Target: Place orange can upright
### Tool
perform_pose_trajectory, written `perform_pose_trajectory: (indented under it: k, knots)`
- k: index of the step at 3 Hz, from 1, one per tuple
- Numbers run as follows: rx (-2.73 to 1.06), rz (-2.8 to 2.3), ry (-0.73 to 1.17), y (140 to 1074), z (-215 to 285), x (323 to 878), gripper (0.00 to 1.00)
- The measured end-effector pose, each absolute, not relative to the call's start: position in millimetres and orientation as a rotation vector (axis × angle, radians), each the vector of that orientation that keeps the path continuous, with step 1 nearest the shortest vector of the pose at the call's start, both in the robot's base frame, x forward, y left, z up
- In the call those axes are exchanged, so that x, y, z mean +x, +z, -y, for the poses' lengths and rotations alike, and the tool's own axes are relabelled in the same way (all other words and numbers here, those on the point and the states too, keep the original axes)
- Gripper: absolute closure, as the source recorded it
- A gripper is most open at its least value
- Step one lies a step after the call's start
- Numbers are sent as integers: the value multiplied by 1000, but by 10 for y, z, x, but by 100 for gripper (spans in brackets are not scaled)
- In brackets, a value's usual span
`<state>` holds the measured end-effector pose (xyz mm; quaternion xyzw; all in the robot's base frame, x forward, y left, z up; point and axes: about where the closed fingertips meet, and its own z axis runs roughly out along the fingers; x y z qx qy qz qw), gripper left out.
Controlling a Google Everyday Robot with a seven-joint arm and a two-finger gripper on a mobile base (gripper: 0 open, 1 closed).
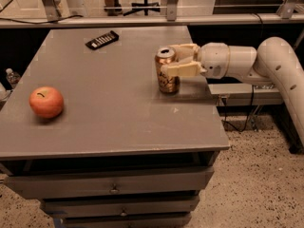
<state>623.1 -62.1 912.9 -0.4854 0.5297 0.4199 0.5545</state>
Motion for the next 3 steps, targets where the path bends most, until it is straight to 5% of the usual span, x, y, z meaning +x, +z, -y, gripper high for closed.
perform_pose_trajectory:
  k: [1, 3]
  knots:
    - [-1147, -1205, 1010, 9078, 629, 6205, 100]
    - [-1138, -1174, 1038, 9057, 652, 6176, 58]
